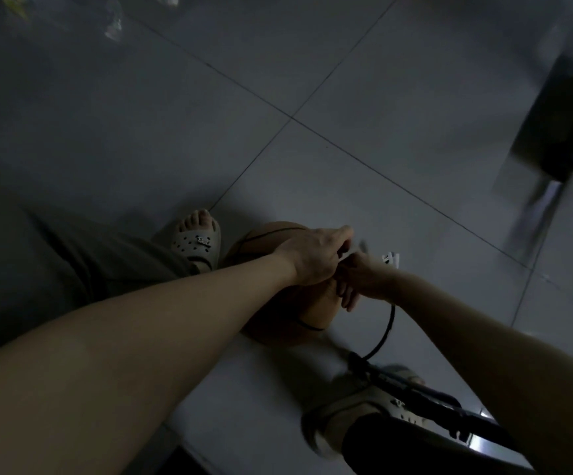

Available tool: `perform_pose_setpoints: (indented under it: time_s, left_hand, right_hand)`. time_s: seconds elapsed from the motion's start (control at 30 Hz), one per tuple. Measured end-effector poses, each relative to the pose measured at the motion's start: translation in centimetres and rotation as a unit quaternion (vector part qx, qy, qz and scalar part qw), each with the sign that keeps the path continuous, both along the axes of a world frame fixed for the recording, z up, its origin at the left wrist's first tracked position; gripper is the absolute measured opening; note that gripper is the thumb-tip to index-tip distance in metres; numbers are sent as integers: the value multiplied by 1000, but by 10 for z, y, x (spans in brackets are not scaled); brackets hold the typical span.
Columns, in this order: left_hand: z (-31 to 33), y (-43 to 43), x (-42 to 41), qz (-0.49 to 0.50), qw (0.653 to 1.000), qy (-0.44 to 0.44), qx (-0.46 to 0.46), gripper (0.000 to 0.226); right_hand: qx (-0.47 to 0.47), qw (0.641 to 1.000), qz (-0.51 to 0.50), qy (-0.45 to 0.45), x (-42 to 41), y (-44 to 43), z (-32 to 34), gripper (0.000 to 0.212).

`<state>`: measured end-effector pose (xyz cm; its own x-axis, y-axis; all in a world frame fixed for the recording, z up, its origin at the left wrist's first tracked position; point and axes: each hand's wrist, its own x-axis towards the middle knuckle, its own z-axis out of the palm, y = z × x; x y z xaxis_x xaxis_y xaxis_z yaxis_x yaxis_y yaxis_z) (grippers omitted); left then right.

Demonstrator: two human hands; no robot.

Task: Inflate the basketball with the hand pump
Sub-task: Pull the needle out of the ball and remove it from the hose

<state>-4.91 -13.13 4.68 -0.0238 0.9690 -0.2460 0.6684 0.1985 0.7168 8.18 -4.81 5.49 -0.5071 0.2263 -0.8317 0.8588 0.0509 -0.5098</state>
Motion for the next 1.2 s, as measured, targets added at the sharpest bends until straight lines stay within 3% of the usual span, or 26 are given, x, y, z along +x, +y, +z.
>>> perform_pose_setpoints:
  time_s: [0.27, 0.43, 0.67, 0.8, 0.97, 1.0, 1.13, 1.2]
  left_hand:
    - [0, 0, -4, -1, 1000, -8, -14, 13]
    - [1, -1, -25, 53, 999, 5, -10, 19]
    - [3, 9, -8, 62, 998, 22, -6, 17]
    - [3, 10, 2, 84, 996, -5, 11, 14]
    - [13, -1, 1, 33, 994, 108, -13, 31]
    - [15, -4, -3, 24, 990, 130, -49, 41]
    - [25, -17, -24, -88, 946, 216, -223, 116]
    - [25, -21, -26, -94, 941, 241, -218, 124]
  right_hand:
    - [-42, 998, -47, 16, 4, 1, 6, 35]
    - [-60, 975, -184, 106, 9, 26, 29, 29]
    - [11, 989, -140, 54, 19, 28, 29, 30]
    - [37, 994, -102, 33, 23, 11, 23, 20]
    - [80, 991, -99, 53, 31, 0, 25, 13]
    - [77, 990, -106, 53, 32, -1, 27, 13]
    - [109, 987, -111, 49, 37, 5, 41, 14]
    - [138, 982, -120, 35, 44, 12, 49, 16]
